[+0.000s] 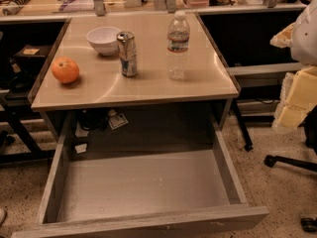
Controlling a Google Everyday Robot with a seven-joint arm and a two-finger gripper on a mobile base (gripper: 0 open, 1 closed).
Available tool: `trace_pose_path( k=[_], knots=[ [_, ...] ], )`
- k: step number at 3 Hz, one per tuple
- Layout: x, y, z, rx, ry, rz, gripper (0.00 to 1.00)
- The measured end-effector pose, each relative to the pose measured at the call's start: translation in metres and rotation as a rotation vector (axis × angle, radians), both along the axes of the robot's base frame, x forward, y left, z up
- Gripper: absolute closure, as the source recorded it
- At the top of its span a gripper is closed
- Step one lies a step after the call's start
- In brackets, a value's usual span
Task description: Place water bottle into top drawer
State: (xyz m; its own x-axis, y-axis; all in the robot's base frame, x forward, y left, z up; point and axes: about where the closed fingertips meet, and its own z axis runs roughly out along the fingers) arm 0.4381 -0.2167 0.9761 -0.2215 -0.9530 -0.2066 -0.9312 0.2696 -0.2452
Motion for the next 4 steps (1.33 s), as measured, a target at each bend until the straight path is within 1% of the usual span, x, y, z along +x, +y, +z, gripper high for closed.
trace_pose_path(
  k=[1, 2, 3, 4],
  knots=[
    [0.000, 0.000, 0.000, 0.000, 0.000, 0.000, 0.00],
    [0.009, -0.001, -0.001, 0.021, -0.024, -0.016, 0.00],
    [0.068, 0.004, -0.029, 0.076, -0.026, -0.036, 0.00],
    [0.068, 0.004, -0.029, 0.076, -0.026, -0.036, 0.00]
  ],
)
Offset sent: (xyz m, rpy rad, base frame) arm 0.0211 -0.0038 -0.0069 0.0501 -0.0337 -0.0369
